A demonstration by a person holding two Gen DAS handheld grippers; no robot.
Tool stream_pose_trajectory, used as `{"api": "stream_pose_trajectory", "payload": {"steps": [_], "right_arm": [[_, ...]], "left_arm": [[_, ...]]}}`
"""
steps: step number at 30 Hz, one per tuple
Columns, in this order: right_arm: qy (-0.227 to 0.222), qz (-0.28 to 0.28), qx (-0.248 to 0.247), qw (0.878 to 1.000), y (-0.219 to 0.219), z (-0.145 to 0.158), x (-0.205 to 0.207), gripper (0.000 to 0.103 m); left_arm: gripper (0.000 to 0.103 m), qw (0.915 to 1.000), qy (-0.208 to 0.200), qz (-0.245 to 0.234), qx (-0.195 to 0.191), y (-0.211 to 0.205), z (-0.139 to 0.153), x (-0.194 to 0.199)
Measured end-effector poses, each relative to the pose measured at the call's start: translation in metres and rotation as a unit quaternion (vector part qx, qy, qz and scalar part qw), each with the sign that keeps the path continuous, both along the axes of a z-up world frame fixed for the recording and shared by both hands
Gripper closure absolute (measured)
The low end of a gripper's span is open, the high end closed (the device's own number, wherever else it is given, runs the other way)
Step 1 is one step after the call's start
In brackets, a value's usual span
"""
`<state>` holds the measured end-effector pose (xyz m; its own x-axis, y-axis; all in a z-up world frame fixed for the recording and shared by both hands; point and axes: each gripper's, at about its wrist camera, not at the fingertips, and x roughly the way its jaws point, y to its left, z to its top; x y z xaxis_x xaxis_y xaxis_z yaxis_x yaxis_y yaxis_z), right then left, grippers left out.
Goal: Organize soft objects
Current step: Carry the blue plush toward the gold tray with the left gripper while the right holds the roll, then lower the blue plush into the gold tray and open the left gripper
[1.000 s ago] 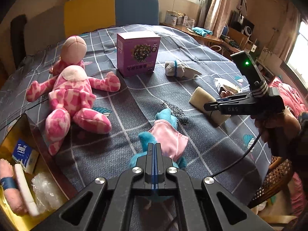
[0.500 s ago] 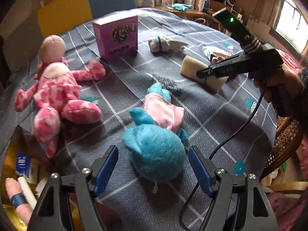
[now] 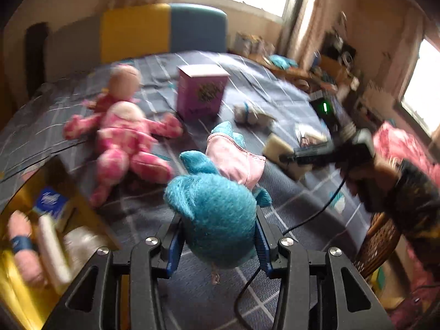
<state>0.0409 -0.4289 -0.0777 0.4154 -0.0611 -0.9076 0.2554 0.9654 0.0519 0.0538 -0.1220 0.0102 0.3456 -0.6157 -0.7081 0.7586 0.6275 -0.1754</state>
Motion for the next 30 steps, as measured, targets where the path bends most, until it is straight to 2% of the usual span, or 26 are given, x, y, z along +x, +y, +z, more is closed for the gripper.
{"api": "stream_pose_trajectory", "payload": {"steps": [3, 5, 8, 10, 11, 14, 17, 20, 22, 27, 30], "right_arm": [[0.000, 0.002, -0.005, 1.000, 0.001, 0.000, 0.000, 0.085], [0.000, 0.004, -0.009, 1.000, 0.002, 0.000, 0.000, 0.085], [0.001, 0.009, -0.019, 1.000, 0.005, -0.001, 0.001, 0.085], [0.001, 0.010, -0.023, 1.000, 0.005, -0.001, 0.001, 0.085], [0.002, 0.010, -0.024, 1.000, 0.005, -0.001, 0.001, 0.085], [0.001, 0.007, -0.023, 1.000, 0.004, -0.001, 0.001, 0.085], [0.002, 0.008, -0.029, 1.000, 0.006, -0.001, 0.001, 0.085], [0.002, 0.008, -0.036, 0.999, 0.008, -0.002, 0.001, 0.085], [0.002, 0.008, -0.042, 0.999, 0.010, -0.002, 0.001, 0.085], [0.004, -0.001, -0.049, 0.999, 0.012, -0.001, 0.001, 0.085], [0.004, -0.009, -0.053, 0.999, 0.014, -0.001, 0.001, 0.085]], "left_arm": [[0.055, 0.9953, -0.006, 0.090, -0.038, 0.056, 0.021, 0.013], [0.055, 0.9853, -0.022, 0.165, -0.037, 0.096, 0.030, 0.023], [0.054, 0.9610, -0.024, 0.274, -0.024, 0.157, 0.031, 0.044], [0.054, 0.9427, -0.014, 0.333, 0.000, 0.189, 0.022, 0.059], [0.054, 0.9338, -0.011, 0.357, 0.010, 0.203, 0.017, 0.064], [0.054, 0.9146, 0.002, 0.402, 0.044, 0.234, -0.005, 0.079], [0.051, 0.9027, 0.013, 0.424, 0.070, 0.248, -0.026, 0.089], [0.046, 0.8950, 0.030, 0.436, 0.089, 0.255, -0.043, 0.100], [0.044, 0.8952, 0.035, 0.434, 0.095, 0.253, -0.052, 0.100], [0.033, 0.8919, 0.005, 0.442, 0.094, 0.246, -0.048, 0.086], [0.032, 0.8902, -0.024, 0.447, 0.085, 0.243, -0.037, 0.076]]}}
